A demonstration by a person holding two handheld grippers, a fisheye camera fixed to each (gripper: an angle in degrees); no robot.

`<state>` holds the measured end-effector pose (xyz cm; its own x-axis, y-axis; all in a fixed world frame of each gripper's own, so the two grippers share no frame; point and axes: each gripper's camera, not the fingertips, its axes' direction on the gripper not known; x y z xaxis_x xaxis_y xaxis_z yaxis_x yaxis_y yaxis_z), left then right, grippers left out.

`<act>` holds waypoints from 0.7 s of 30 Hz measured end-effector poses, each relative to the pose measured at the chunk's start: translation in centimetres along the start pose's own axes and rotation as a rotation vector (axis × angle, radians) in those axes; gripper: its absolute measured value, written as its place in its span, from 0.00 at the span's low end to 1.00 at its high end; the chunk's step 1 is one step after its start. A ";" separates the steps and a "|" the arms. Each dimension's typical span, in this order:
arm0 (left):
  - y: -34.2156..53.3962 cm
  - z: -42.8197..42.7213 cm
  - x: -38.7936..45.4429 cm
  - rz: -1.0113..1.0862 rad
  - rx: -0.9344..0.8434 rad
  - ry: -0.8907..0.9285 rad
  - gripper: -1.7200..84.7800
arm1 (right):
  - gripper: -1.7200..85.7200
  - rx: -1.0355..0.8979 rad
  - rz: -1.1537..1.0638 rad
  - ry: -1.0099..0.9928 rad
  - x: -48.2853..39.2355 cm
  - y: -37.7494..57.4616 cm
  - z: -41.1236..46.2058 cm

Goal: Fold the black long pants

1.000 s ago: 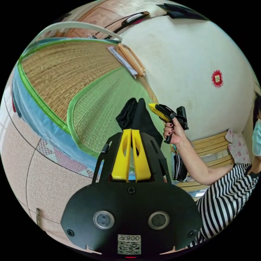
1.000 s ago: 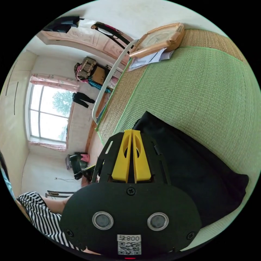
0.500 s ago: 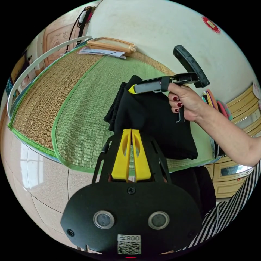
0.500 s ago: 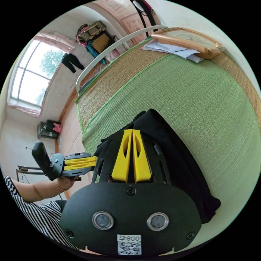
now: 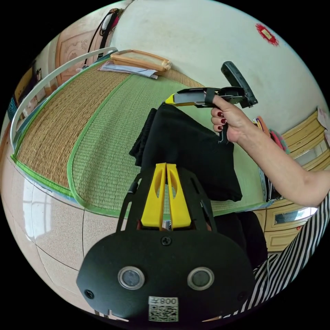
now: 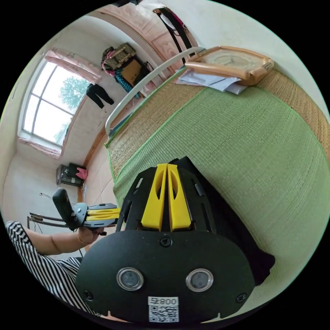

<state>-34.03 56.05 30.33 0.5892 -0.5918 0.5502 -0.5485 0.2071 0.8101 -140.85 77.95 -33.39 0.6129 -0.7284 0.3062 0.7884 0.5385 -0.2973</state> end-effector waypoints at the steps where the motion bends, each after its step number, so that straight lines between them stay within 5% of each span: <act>1: -0.1 -0.2 0.5 0.013 0.006 0.010 0.02 | 0.02 0.017 -0.009 0.009 0.0 1.5 -0.6; 14: -1.9 0.2 5.4 0.048 -0.117 0.078 0.02 | 0.02 0.089 0.341 0.217 11.6 21.5 -4.9; 21: -2.9 -0.2 7.8 0.022 -0.116 0.069 0.02 | 0.02 0.202 0.460 0.035 16.1 25.6 -3.4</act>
<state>-27.74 50.96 32.28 0.6193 -0.5321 0.5774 -0.4917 0.3106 0.8135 -110.94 78.58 -39.17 0.9002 -0.4077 0.1533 0.4329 0.8760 -0.2125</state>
